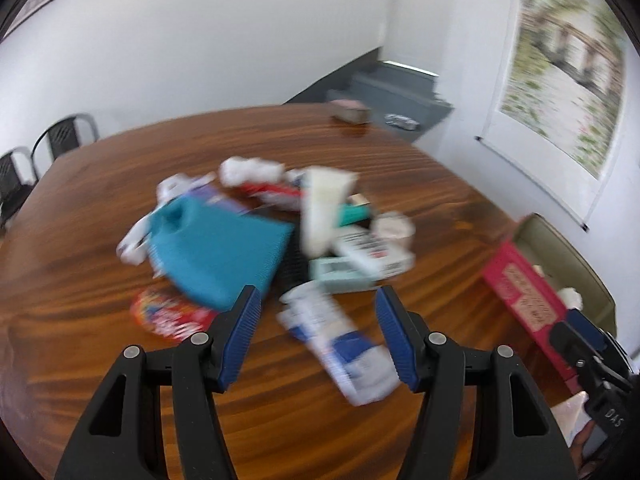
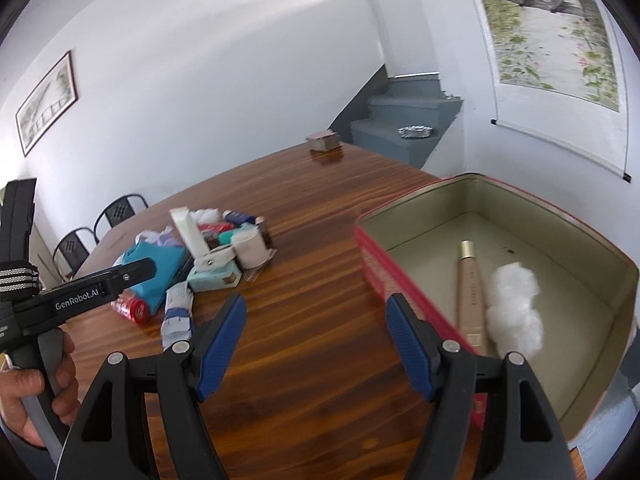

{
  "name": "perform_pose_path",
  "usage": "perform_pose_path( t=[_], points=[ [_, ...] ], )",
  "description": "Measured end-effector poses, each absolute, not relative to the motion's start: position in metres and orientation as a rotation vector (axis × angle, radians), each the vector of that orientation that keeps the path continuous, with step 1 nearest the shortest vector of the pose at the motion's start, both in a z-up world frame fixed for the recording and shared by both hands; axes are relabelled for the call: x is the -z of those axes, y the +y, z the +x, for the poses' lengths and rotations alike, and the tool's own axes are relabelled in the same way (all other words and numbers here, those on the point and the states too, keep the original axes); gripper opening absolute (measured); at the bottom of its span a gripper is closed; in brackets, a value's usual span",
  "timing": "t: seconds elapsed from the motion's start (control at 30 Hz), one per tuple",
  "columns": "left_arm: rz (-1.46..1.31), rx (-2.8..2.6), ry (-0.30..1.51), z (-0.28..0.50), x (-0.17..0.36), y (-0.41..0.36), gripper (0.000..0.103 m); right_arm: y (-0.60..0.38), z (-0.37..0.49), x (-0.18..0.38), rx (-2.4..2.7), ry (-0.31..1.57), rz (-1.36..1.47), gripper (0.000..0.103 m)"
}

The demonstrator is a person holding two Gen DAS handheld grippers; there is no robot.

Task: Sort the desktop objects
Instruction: 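Grasp the red Skittles tube with the left gripper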

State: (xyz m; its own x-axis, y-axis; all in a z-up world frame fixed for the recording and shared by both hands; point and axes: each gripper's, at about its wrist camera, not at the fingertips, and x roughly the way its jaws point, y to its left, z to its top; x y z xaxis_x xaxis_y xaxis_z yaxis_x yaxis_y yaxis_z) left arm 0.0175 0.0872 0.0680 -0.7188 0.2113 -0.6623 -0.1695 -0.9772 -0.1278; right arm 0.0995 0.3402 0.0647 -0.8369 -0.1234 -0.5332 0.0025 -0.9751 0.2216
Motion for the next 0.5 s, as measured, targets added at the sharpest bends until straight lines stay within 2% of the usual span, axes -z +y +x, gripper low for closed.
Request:
perform_pose_path(
  t=[0.23,0.5],
  points=[
    [-1.180,-2.826,-0.199,0.005,-0.044,0.037,0.064,0.319,0.091,-0.060,2.877,-0.282,0.909,0.077],
    [-1.269,-2.859,-0.205,-0.008,-0.022,0.028,0.064,0.310,0.085,-0.051,2.835,-0.266,0.944,0.079]
  ],
)
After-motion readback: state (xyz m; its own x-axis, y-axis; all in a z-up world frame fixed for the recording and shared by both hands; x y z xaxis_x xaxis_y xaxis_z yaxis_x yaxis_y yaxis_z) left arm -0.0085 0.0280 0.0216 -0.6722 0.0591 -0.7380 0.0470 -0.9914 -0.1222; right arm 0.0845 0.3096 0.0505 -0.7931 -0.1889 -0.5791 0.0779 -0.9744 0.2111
